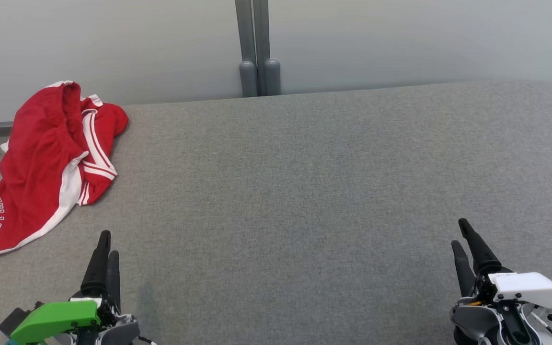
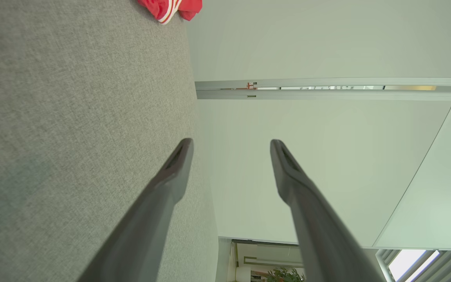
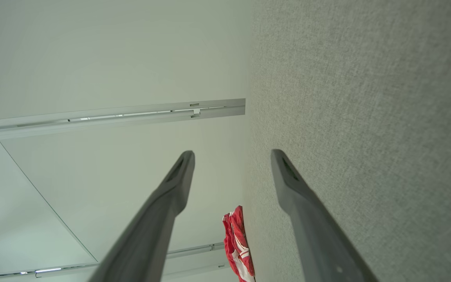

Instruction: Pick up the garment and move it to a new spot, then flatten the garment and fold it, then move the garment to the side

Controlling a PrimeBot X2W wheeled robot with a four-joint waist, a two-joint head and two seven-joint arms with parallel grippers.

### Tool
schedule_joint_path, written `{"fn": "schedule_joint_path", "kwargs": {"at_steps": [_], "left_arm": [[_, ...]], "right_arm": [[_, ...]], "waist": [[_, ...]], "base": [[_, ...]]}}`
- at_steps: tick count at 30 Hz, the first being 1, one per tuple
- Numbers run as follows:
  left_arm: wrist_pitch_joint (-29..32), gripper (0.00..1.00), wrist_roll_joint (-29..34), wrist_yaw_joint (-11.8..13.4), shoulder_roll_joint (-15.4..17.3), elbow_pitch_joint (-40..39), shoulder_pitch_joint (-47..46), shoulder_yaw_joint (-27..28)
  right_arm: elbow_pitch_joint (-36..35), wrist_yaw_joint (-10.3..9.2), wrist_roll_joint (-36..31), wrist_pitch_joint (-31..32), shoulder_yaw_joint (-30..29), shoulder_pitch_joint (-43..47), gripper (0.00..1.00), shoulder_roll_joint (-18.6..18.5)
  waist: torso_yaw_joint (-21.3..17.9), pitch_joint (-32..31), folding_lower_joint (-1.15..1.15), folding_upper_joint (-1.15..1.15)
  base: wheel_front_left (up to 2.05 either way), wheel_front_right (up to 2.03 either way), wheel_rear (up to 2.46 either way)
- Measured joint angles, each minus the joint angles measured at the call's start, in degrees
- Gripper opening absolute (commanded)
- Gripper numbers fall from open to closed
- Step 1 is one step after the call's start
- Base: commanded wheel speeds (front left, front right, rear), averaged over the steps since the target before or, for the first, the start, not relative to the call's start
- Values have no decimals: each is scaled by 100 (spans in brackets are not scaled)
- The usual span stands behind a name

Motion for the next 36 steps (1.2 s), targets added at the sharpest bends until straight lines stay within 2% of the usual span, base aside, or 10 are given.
{"fn": "schedule_joint_path", "kwargs": {"at_steps": [15,25,36], "left_arm": [[-385,100,216,2,2,-219,98,-232],[-608,100,1038,269,5,-504,106,-290],[-814,100,2208,532,11,-889,151,-452]], "right_arm": [[-175,0,-435,-379,192,71,100,-5],[-419,0,-1243,-604,190,100,100,-10],[-742,0,-2458,-822,212,105,100,-14]], "waist": [[-4,-13,0,0],[-4,-12,0,0],[-7,-2,0,0]], "base": [[0,0,0],[0,0,0],[0,0,0]]}}
